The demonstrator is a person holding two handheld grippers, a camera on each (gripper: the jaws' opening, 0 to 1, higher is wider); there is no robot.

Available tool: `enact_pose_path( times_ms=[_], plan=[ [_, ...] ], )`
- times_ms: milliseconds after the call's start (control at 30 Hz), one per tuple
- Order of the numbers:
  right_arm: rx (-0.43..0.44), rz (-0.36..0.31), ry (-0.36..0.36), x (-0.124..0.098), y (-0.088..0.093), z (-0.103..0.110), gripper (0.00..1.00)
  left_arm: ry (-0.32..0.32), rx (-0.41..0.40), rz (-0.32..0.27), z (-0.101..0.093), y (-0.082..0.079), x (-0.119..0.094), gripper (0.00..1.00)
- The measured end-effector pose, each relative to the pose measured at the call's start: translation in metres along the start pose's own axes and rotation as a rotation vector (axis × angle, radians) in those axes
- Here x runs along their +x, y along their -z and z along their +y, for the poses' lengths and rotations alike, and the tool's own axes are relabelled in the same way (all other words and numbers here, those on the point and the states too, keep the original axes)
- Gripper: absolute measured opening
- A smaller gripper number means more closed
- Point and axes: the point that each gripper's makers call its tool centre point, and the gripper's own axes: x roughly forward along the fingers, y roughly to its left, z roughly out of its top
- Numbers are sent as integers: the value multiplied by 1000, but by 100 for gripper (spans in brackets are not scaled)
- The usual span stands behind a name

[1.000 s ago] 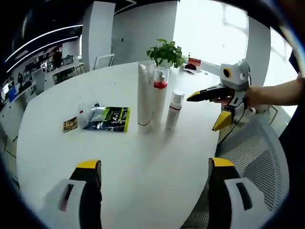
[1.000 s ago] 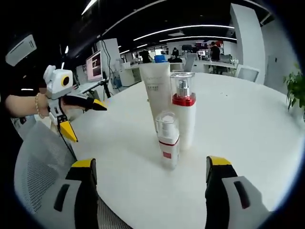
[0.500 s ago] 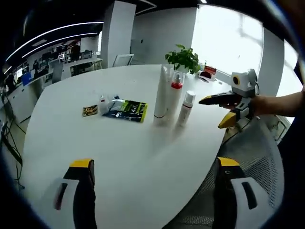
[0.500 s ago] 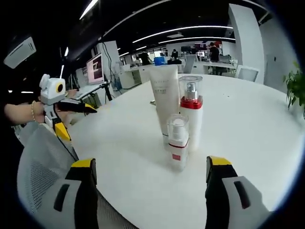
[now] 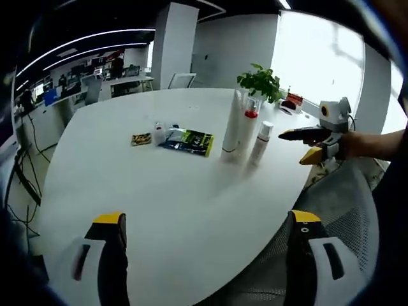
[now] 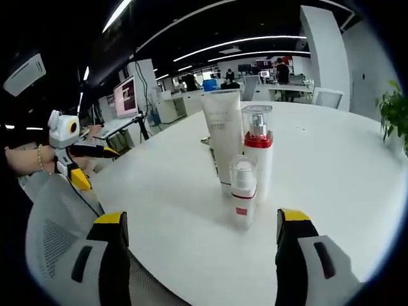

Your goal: Arrange the skincare products in the storage area until every visible bottle or jar stands upright without overlapping.

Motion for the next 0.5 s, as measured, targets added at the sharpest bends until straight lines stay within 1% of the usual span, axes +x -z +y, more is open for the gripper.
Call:
enact_pose_path(
  times_ms=[133,267,367,500],
  plan=[
    [15,-4,-3,-1,2,6,95,-14,-13,5,3,6,-6,99],
    [-3,18,-17,1,6,15,95,-23,-23,12,3,11,-9,99],
    [-5,14,-15,1,4,14,96,-24,-25,11,4,10,-10,98],
    [-5,19,-6,0,6,12,96,-24,-15,13,4,9,-9,98]
  ],
)
